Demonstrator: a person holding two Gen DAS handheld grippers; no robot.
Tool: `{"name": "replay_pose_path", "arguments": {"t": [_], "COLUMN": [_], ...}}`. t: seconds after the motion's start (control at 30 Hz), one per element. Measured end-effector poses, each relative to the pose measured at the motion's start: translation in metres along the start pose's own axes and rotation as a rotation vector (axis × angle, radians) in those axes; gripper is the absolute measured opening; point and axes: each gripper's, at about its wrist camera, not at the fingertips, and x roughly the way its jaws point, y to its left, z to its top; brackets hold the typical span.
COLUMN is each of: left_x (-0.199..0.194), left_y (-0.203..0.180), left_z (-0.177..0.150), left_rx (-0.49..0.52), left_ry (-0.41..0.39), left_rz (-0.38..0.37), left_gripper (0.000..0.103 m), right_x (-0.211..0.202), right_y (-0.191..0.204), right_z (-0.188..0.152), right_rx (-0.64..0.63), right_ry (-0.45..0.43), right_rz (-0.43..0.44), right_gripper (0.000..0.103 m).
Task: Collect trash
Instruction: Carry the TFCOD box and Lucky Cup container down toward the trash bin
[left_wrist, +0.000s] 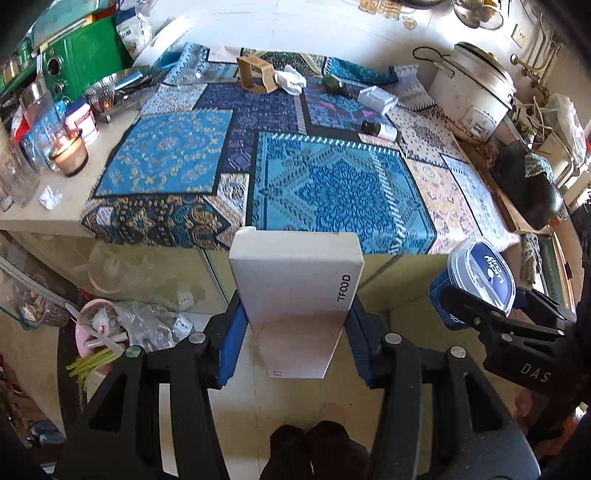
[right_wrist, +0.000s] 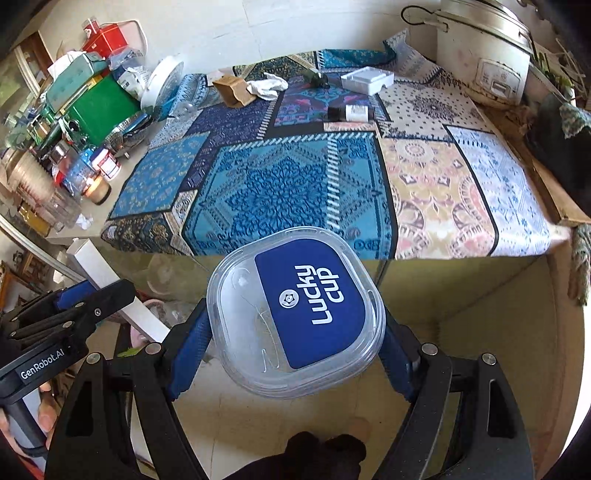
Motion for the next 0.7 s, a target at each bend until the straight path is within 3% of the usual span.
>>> {"name": "replay_pose_path", "arguments": {"t": [0.37, 0.7], "left_x": [0.126, 0.294], "left_y": [-0.014, -0.008], "left_z": [-0.085, -0.163], "left_rx": [-0.038, -0.172], "left_ry": [0.227, 0.331], "left_rz": [-0.021, -0.034], "left_gripper": [0.050, 0.050], "right_x": [0.082, 0.215], "right_y": [-0.062, -0.142], "right_z": [-0.073, -0.157], "right_rx": [0.097, 0.150], "right_ry": [0.161, 0.307], "right_rz": [-0.030, -0.049], "right_gripper": [0.080, 0.080]}}
